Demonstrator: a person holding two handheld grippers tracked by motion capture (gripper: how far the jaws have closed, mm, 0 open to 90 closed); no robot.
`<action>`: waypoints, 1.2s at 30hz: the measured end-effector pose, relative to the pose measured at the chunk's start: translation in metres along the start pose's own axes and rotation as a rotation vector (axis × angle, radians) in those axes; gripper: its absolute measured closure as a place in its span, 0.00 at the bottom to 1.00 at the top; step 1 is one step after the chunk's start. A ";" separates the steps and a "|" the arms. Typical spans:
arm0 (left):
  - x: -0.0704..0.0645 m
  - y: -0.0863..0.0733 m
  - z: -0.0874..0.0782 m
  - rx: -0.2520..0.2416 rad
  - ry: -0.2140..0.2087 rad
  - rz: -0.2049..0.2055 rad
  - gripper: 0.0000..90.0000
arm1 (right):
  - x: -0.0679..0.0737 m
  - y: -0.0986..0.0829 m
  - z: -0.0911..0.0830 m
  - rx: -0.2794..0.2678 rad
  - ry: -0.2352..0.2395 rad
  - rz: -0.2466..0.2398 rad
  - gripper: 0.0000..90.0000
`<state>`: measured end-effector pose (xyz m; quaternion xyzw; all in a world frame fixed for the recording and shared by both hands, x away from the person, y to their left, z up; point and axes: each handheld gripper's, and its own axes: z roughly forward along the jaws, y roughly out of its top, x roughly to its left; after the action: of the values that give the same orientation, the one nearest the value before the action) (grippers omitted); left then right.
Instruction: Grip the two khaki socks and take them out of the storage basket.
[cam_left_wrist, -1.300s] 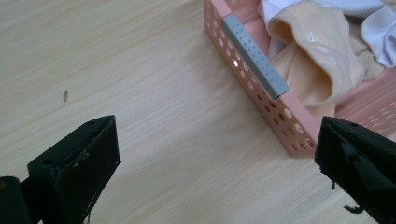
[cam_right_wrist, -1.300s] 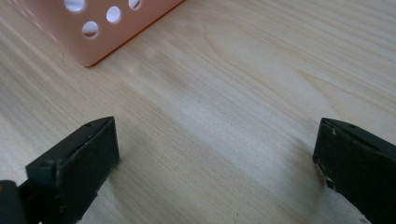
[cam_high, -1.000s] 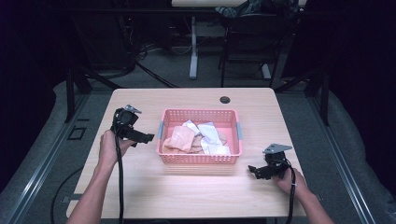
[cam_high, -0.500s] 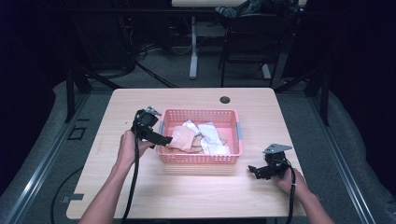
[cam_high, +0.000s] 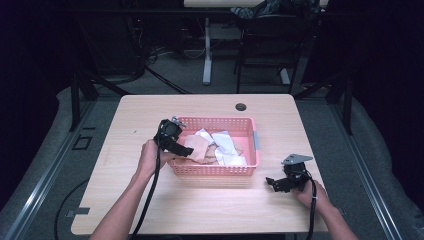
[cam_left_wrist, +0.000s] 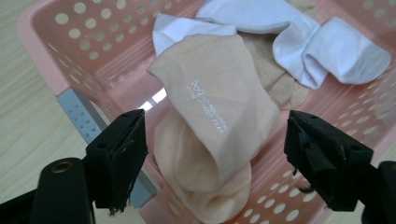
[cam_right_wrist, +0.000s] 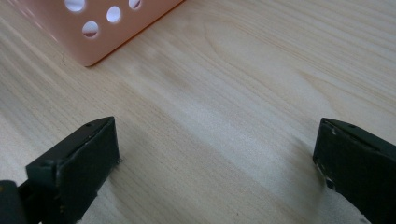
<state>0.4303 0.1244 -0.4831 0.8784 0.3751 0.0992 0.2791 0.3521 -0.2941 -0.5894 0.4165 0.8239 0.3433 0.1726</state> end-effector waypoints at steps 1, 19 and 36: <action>0.000 0.000 0.000 0.000 0.000 0.000 0.25 | 0.000 0.000 0.000 0.000 0.000 0.000 0.00; -0.007 0.004 0.015 0.099 0.032 0.039 0.79 | 0.000 0.000 0.000 0.005 -0.002 -0.005 0.00; -0.005 0.006 0.003 0.086 0.038 0.062 0.96 | 0.000 0.000 0.000 0.000 0.000 -0.001 0.00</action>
<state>0.4312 0.1160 -0.4819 0.8988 0.3567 0.1084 0.2305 0.3520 -0.2941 -0.5894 0.4162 0.8242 0.3432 0.1725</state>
